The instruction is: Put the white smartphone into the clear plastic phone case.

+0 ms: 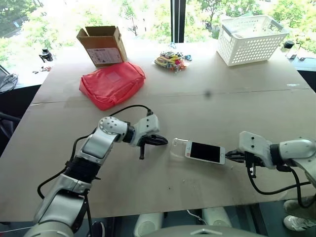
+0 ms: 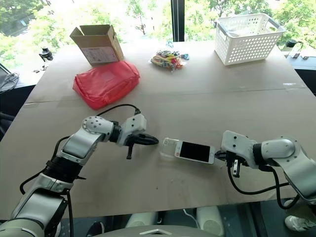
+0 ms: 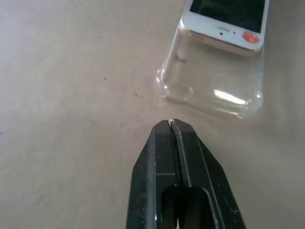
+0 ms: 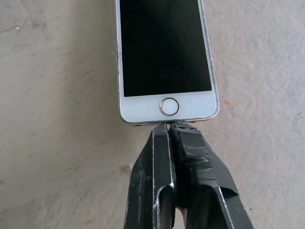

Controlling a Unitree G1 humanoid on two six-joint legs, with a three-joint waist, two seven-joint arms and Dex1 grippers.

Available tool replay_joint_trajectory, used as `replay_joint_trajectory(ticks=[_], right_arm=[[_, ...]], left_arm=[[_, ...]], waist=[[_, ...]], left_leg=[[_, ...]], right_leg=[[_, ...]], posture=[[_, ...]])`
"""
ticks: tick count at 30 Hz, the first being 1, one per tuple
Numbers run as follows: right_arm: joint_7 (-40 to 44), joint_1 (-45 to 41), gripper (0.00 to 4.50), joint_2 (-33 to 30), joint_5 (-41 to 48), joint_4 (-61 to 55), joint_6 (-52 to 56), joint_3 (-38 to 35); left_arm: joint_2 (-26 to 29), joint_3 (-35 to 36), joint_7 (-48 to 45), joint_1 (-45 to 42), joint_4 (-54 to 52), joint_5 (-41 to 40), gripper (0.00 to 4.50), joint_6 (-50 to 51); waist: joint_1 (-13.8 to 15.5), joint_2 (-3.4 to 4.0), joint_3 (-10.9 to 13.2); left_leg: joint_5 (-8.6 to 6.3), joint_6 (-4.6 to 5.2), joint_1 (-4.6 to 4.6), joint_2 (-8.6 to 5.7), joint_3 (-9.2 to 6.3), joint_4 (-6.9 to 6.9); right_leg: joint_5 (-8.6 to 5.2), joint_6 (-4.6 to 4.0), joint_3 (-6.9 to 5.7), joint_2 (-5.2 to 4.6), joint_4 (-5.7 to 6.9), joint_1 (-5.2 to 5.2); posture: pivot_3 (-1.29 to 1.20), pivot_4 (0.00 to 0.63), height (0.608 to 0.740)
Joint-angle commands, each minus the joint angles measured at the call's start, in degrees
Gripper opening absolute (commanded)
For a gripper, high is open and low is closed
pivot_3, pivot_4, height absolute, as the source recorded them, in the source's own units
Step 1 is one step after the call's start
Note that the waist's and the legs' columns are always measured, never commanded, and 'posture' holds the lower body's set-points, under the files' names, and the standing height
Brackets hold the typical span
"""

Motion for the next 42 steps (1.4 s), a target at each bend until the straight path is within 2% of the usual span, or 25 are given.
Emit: replay_joint_trajectory(ticks=[1, 11, 19, 24, 30, 37, 42], right_arm=[[0.0, 0.1, 0.09, -0.2, -0.1, -0.5, -1.2, -0.8], [-0.5, -1.6, 0.09, 1.0, 0.5, -1.7, 0.0, 0.4], [-0.5, -2.0, 0.09, 0.8, 1.9, -2.5, 1.2, -0.7], [-1.7, -4.6, 0.09, 3.3, 5.3, -3.6, 2.9, -2.0], [-5.1, -9.3, 0.09, 12.1, 7.8, -2.6, 3.8, 1.6], [-9.1, -12.7, 0.09, 24.4, 4.4, 6.5, 0.8, 9.1], [-10.3, -15.7, 0.09, 28.7, 1.6, 12.0, -1.4, 11.5]], left_arm=[[-0.8, -0.9, -0.2, 0.4, -3.7, -0.4, 0.00, 0.6], [-3.7, -2.9, 0.8, 0.4, -2.8, 0.7, 0.00, 0.0], [-3.7, -3.2, 1.1, 1.4, 0.1, 2.5, 0.00, -3.0], [-3.3, -2.8, 1.1, 2.1, 0.3, 2.3, 0.00, -3.5], [-3.2, -2.3, 1.4, 2.6, 1.7, 2.5, 0.00, -4.8], [-3.5, -1.7, 2.4, 4.1, 2.5, 2.3, 0.00, -5.3], [-3.4, -0.9, 3.0, 4.9, 2.4, 1.8, 0.00, -4.8]], waist=[[0.0, 0.00, 0.0], [0.0, 0.00, 0.0], [0.1, 0.00, 0.0], [0.1, 0.02, 0.0], [0.0, -0.01, -0.1], [-0.1, 0.03, -0.1], [-0.2, 0.07, -0.1]], left_leg=[[0.00, 0.00, 0.00, 0.00, 0.01, 0.00], [0.00, 0.00, 0.00, -0.01, 0.02, 0.00], [0.00, 0.00, 0.01, -0.02, 0.01, 0.00], [0.00, 0.00, 0.04, -0.01, 0.01, 0.00], [0.00, 0.00, 0.06, -0.01, 0.01, 0.00], [0.00, 0.00, 0.08, -0.03, 0.01, 0.01], [0.00, 0.00, 0.14, -0.04, 0.01, 0.01]], right_leg=[[0.00, 0.00, 0.00, -0.01, 0.00, 0.00], [0.00, 0.00, 0.01, -0.01, 0.01, 0.00], [0.00, 0.00, 0.00, -0.01, 0.01, 0.00], [0.00, 0.00, 0.01, -0.01, 0.02, 0.01], [0.01, -0.01, 0.01, -0.01, 0.03, 0.02], [0.01, -0.01, 0.01, -0.02, 0.07, 0.02], [0.01, -0.02, 0.04, 0.02, 0.14, 0.02]], posture=[[0.00, 0.150, 0.740], [0.00, 0.150, 0.740], [0.00, 0.150, 0.740], [0.00, 0.150, 0.740], [0.00, 0.150, 0.740], [0.00, 0.150, 0.740], [0.00, 0.150, 0.740]])
